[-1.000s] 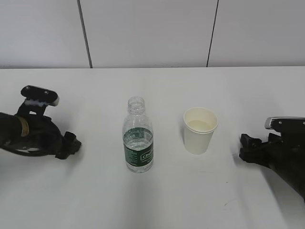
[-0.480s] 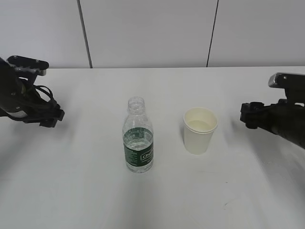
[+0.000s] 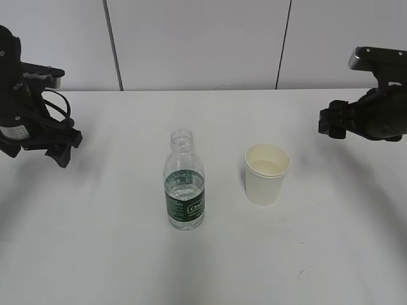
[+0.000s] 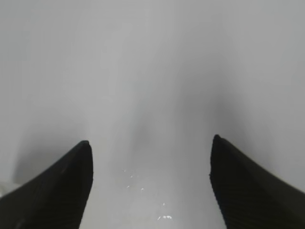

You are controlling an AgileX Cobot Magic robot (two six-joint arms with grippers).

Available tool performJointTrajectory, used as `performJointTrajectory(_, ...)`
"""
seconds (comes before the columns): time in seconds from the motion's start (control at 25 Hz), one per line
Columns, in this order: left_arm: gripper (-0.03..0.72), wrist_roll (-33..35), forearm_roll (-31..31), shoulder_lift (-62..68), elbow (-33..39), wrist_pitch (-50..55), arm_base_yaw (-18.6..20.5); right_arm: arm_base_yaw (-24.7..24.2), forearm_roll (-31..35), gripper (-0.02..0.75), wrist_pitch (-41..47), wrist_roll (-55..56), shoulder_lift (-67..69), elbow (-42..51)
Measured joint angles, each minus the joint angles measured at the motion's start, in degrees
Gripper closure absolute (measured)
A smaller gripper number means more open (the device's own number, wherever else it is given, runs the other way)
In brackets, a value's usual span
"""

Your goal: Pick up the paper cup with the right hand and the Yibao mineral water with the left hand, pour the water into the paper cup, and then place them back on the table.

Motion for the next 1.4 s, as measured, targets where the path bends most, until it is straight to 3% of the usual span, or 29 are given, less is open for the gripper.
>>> performJointTrajectory(0.36,0.113,9.69,-6.17,0.00,-9.67,17.99,0.14,0.00,-2.97,0.143,34.85,-0.43,-0.20,-17.12)
performJointTrajectory(0.56,0.113,13.15,-10.35,0.00,-13.73,23.30,0.17,0.00,-4.79,0.143,47.28,-0.53,-0.20,-24.41)
performJointTrajectory(0.8,0.113,14.00,-10.78,0.00,-15.84,23.77,0.17,0.00,-5.39,0.143,60.34,-0.53,-0.20,-30.64)
performJointTrajectory(1.16,0.113,14.40,-12.62,-0.84,-15.87,23.87,0.29,0.00,-7.00,0.143,65.16,-1.85,-0.20,-34.92)
performJointTrajectory(1.4,0.113,14.87,-13.10,-3.03,-15.87,23.98,3.36,-0.23,-10.60,0.143,65.16,-2.79,-0.20,-35.01)
